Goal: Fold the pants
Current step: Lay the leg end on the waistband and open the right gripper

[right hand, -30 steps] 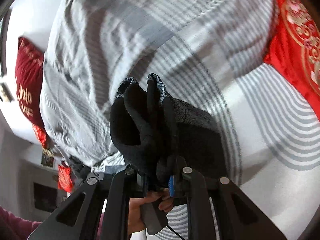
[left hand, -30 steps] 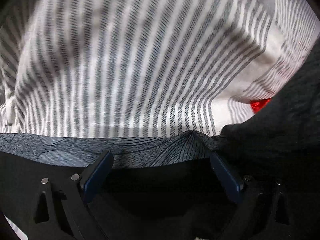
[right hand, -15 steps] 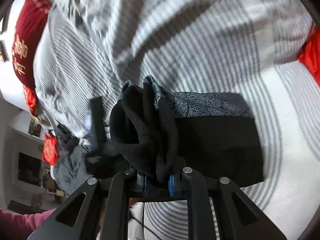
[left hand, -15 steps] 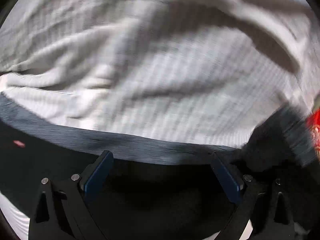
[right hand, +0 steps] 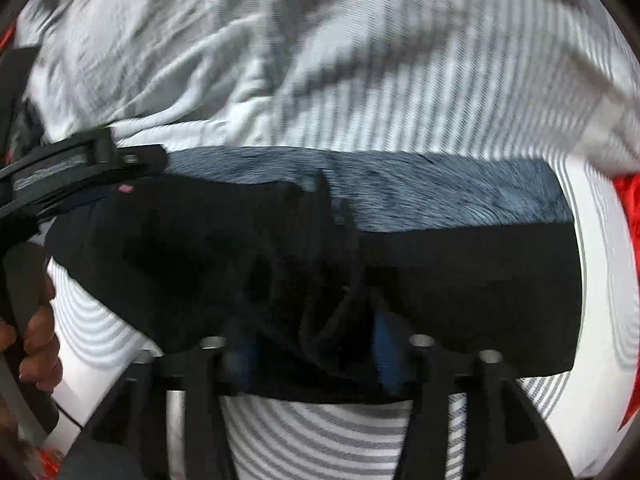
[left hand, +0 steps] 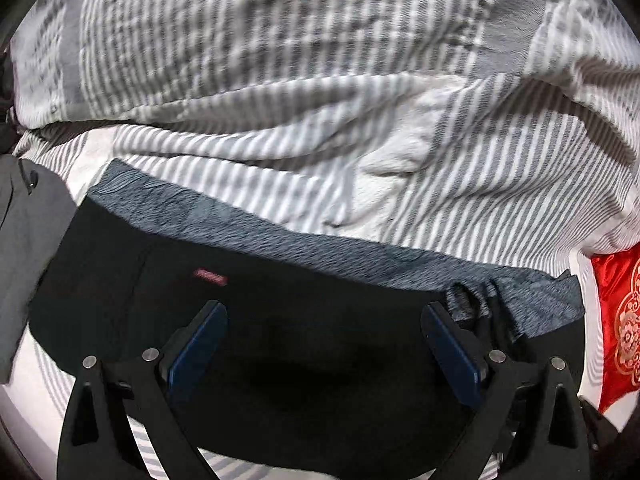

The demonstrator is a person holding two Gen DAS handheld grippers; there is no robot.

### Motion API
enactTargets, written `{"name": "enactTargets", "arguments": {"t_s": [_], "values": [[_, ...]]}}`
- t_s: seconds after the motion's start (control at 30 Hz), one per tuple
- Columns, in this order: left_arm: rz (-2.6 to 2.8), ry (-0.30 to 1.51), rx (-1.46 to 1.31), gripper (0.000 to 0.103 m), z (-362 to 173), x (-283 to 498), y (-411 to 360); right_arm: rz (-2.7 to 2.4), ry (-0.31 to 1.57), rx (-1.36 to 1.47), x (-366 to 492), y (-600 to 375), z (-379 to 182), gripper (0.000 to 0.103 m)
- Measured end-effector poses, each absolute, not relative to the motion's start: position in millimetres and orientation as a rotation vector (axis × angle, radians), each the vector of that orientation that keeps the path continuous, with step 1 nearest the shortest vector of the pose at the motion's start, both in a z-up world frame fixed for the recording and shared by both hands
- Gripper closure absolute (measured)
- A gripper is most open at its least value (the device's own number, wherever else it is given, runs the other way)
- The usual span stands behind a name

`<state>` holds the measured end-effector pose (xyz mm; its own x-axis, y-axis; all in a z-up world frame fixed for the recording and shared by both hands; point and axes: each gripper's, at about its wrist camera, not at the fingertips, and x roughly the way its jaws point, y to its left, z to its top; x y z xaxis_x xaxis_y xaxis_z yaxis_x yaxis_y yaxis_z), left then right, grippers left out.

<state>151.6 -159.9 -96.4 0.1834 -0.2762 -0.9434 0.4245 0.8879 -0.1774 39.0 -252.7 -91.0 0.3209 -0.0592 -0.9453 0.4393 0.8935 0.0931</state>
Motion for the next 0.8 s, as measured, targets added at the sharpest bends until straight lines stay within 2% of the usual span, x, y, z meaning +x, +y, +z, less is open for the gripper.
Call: {"name": "enactTargets", "arguments": {"t_s": [0.2, 0.43, 0.5, 0.53, 0.57, 0.6, 0.67, 0.7, 0.8], "values": [[-0.562, 1.276, 0.200, 0.004, -85.0, 140.7, -162.2, -0.210, 1.139, 0.423, 22.3, -243.4, -52.0, 0.033], [-0.760, 1.286, 0.257, 0.004, -76.5, 94.6, -211.6, -0.460, 1.147, 0.617, -29.7, -327.2, -47.8, 0.033], [-0.796, 1.302, 0.239, 0.004, -76.1, 83.8, -226.7, -0.504, 1.152, 0.633, -36.3, -349.3, -50.1, 0.035], [-0.823, 1.314, 0.231, 0.004, -76.7, 76.3, -238.3, -0.513, 1.153, 0.639, -39.0, -359.1, -51.1, 0.040], [-0.838, 1.320, 0.230, 0.007, -76.3, 71.8, -245.2, -0.519, 1.155, 0.644, -41.1, -367.6, -51.5, 0.047], [-0.852, 1.323, 0.243, 0.017, -78.0, 65.6, -256.1, -0.519, 1.157, 0.649, -41.6, -372.1, -50.9, 0.050], [-0.850, 1.354, 0.269, 0.032, -84.3, 59.1, -270.8, -0.503, 1.169, 0.673, -42.6, -384.6, -54.2, 0.061], [-0.843, 1.388, 0.265, 0.040, -90.6, 56.8, -277.7, -0.492, 1.177, 0.681, -40.7, -392.0, -56.4, 0.063], [-0.812, 1.427, 0.262, 0.043, -103.2, 52.6, -286.5, -0.476, 1.177, 0.659, -31.0, -407.2, -56.5, 0.065]]}}
